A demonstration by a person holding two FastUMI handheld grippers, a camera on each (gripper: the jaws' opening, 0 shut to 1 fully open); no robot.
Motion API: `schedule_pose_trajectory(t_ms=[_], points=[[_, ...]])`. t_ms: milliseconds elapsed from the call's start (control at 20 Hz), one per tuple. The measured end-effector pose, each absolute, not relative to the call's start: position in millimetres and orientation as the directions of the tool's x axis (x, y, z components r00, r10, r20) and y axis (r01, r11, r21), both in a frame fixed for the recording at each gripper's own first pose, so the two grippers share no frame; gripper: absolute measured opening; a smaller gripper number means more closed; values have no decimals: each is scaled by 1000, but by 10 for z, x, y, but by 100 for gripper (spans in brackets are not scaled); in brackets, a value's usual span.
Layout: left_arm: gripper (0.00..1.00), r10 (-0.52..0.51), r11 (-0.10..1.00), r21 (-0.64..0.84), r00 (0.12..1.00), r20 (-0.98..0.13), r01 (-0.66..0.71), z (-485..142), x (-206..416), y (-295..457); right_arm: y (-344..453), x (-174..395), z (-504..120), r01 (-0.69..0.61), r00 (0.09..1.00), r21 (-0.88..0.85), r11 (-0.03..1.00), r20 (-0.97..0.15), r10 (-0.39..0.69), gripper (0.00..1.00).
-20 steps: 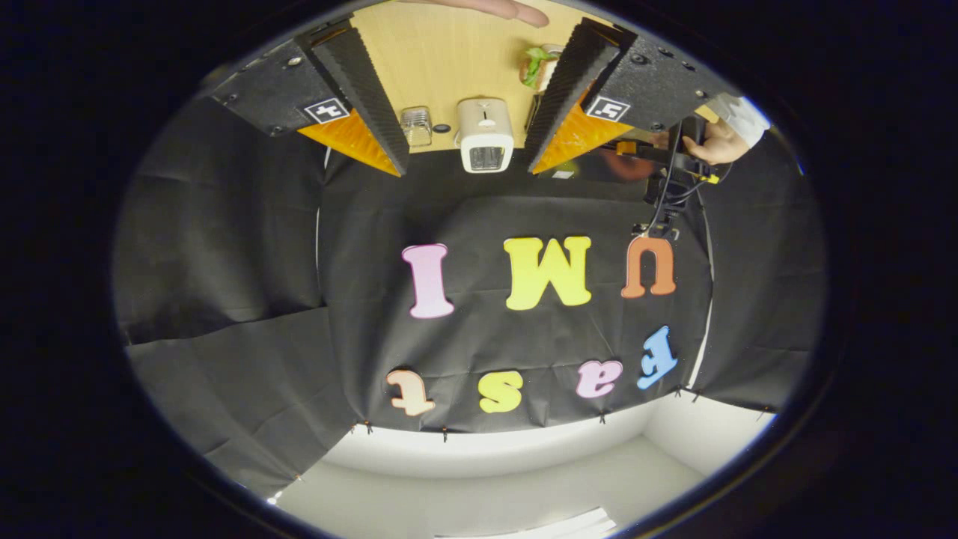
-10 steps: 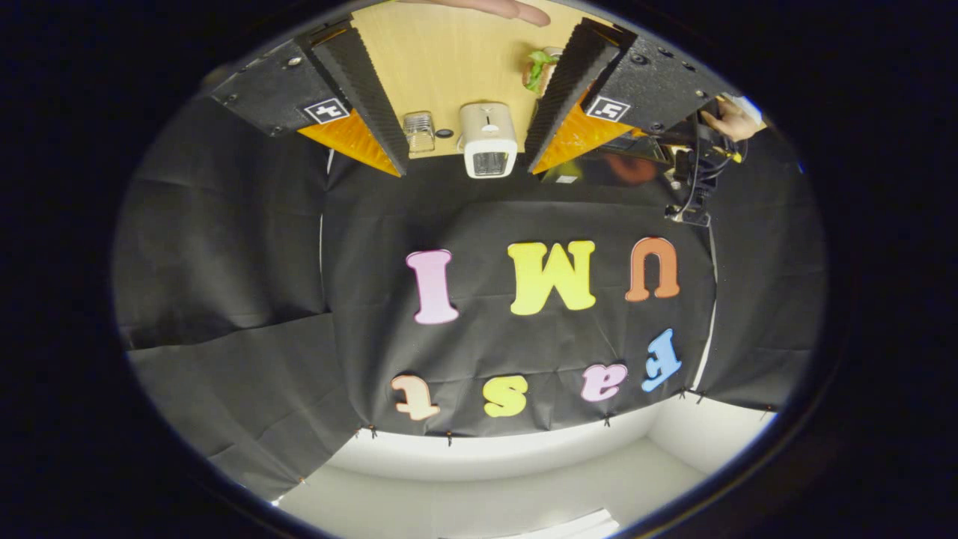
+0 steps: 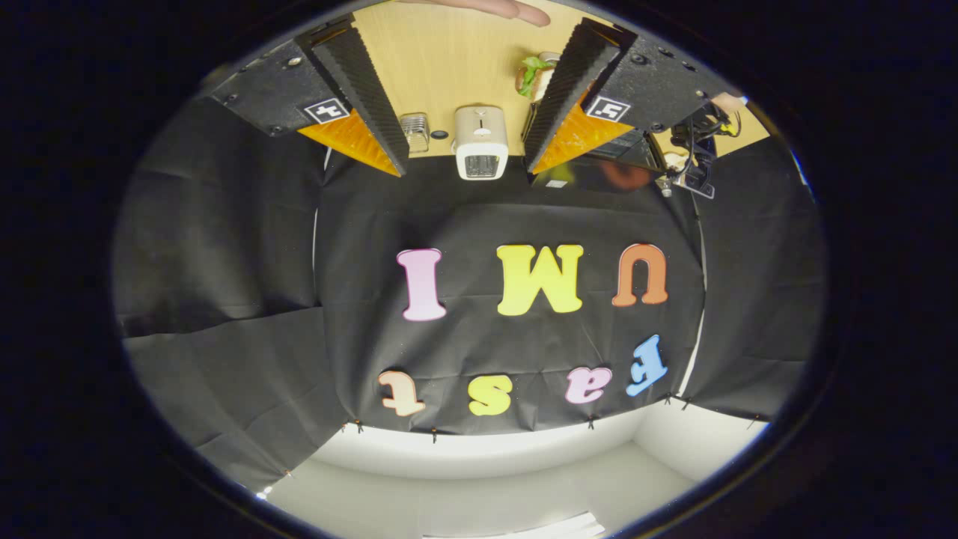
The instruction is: Open the electric oven with the left hand, put the food in, and close the electric oven.
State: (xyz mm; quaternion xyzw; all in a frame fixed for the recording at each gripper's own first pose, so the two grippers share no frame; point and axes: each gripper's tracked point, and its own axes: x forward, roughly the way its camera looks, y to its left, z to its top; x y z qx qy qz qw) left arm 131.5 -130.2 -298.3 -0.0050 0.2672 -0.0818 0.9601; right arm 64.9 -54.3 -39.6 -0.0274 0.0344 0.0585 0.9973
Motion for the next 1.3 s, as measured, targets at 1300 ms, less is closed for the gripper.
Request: schedule_pose_trajectory(t_ms=[1300], points=[[96,-124,989,-129,894,-431,75,-2814,826,-1153,-550,772,-316,-84,994,-20,996,-67,83,99]])
